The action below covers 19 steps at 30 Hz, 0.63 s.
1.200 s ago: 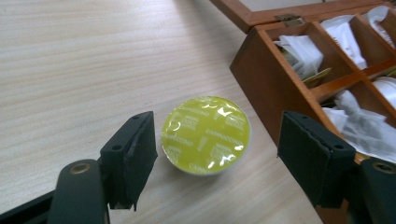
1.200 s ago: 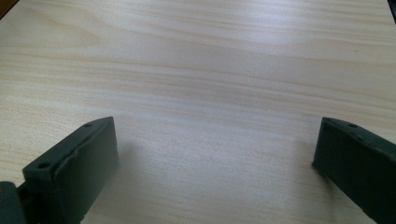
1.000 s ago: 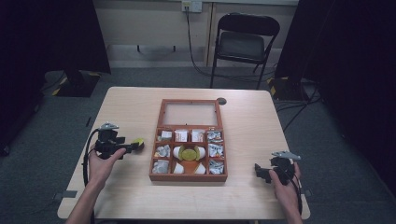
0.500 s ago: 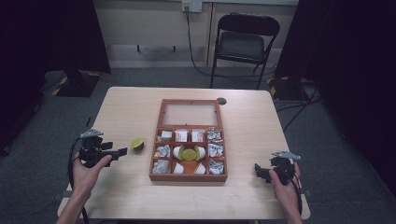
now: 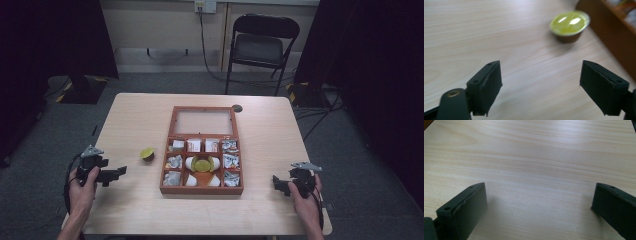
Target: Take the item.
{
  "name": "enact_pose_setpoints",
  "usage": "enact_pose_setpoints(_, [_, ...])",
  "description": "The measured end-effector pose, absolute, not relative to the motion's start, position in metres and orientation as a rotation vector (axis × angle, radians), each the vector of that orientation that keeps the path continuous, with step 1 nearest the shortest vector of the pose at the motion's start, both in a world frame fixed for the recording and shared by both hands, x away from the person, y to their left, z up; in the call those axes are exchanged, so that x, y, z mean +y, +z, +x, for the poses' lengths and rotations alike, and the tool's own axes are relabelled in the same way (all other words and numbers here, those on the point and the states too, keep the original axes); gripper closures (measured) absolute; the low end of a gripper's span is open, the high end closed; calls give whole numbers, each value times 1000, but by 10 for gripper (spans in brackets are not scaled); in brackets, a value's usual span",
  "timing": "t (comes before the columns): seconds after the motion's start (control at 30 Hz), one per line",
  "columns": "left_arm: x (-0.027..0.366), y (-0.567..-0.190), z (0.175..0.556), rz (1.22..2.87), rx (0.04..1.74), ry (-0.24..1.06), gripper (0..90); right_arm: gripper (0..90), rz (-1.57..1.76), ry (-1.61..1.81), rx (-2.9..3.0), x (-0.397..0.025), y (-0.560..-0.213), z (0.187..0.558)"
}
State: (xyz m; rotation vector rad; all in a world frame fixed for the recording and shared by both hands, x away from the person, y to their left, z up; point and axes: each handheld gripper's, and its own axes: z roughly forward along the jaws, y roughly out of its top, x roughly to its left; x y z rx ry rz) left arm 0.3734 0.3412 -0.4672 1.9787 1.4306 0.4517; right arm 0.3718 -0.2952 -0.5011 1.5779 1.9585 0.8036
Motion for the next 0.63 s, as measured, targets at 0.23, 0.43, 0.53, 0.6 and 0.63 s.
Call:
enact_pose_setpoints(0.23, [343, -486, 375, 1937, 1454, 538, 190, 0, 1578, 804, 1959, -295, -501, 372])
enact_pose_setpoints(0.43, [341, -498, 377, 1940, 1481, 608, 176, 0, 1578, 802, 1959, -295, -501, 371])
enact_pose_setpoints(0.53, [342, -503, 377, 1905, 1460, 632, 133, 0, 1579, 802, 1959, -295, -501, 371])
enact_pose_setpoints(0.6, [342, -503, 377, 1905, 1463, 632, 131, 0, 1579, 803, 1959, -295, -501, 371])
enact_pose_setpoints(0.63, [342, -503, 377, 1903, 1471, 634, 126, 0, 1579, 803, 1959, -295, -501, 371])
